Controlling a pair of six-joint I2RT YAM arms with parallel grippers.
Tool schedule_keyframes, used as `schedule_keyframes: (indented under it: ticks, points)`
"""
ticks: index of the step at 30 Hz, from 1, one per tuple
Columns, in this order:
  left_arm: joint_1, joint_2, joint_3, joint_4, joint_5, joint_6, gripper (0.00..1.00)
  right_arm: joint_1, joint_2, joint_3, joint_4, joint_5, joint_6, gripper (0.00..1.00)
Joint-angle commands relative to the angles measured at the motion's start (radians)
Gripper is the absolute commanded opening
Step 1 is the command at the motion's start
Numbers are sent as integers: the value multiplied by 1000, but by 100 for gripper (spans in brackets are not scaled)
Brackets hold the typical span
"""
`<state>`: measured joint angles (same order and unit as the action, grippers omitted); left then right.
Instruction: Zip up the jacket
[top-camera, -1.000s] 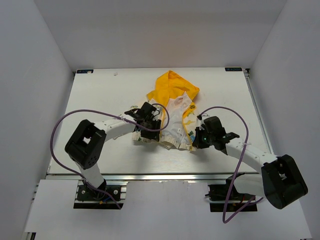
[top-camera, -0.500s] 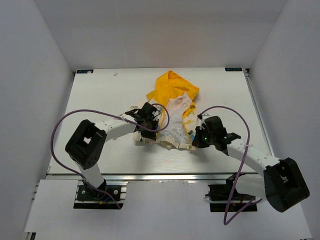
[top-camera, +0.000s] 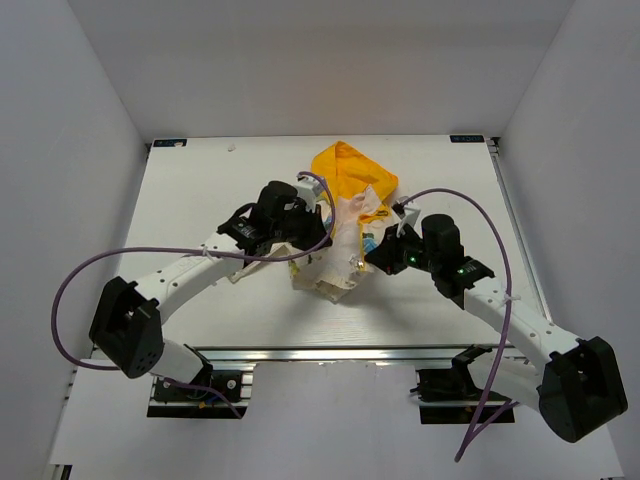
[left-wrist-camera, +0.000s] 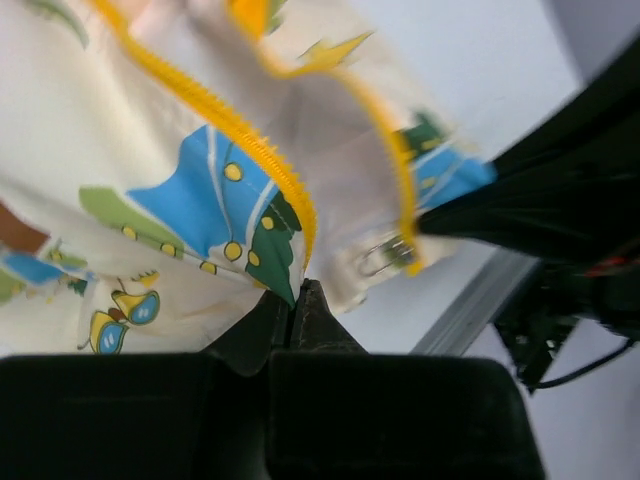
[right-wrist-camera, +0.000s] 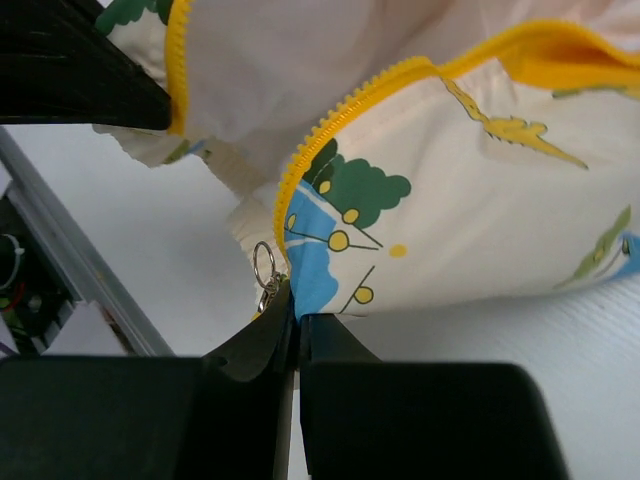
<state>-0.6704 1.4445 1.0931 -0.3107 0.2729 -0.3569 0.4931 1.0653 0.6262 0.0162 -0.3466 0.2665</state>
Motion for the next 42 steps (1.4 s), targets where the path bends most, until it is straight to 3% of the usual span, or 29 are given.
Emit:
schedule_keyframes:
  ticks: [1,5,9,16,24,31,38,42]
  points:
    - [-6,-62,5,212,164,9,0,-4,-11,35,180,-106,-10,0]
    - [-6,-24,40,217,167,24,0,-4,-42,-22,437,-184,25,0]
    - [-5,34,63,194,186,35,0,-4,-42,-20,513,-226,20,0]
    - [-6,39,54,260,298,16,0,-4,88,59,401,-10,42,0]
    - [-6,13,24,265,311,4,0,-2,199,153,404,80,25,0]
    - [-6,30,17,246,324,4,0,-4,92,28,602,-14,69,0]
    - [-5,-45,17,211,215,42,0,-5,-109,-81,568,80,56,0]
    - [-6,-98,4,283,184,41,0,-4,-175,-117,515,100,56,0]
